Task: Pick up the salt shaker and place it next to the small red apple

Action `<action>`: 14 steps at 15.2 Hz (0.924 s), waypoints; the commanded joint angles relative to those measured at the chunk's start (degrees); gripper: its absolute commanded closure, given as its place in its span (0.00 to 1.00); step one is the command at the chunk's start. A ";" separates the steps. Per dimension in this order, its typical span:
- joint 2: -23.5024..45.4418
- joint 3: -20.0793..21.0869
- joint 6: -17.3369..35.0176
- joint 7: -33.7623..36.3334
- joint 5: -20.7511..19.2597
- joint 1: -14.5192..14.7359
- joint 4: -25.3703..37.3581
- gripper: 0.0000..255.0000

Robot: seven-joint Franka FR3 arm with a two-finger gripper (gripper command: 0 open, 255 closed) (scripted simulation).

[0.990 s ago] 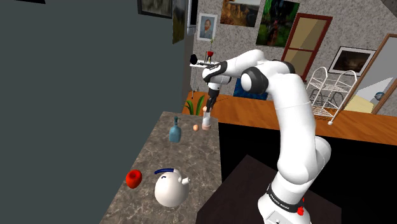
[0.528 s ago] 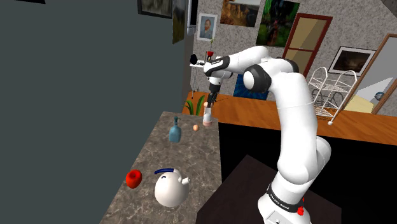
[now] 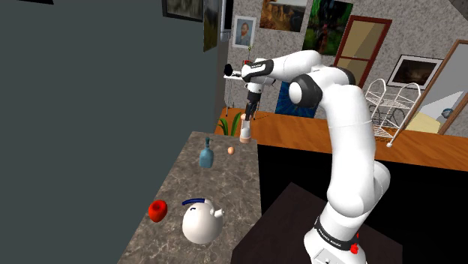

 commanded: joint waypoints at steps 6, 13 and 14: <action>-6.38 0.35 2.24 4.16 -1.61 4.77 -7.68 1.00; -14.24 2.27 7.43 12.10 -3.67 12.02 -18.87 1.00; -15.15 2.63 8.04 13.32 -3.91 12.96 -20.12 1.00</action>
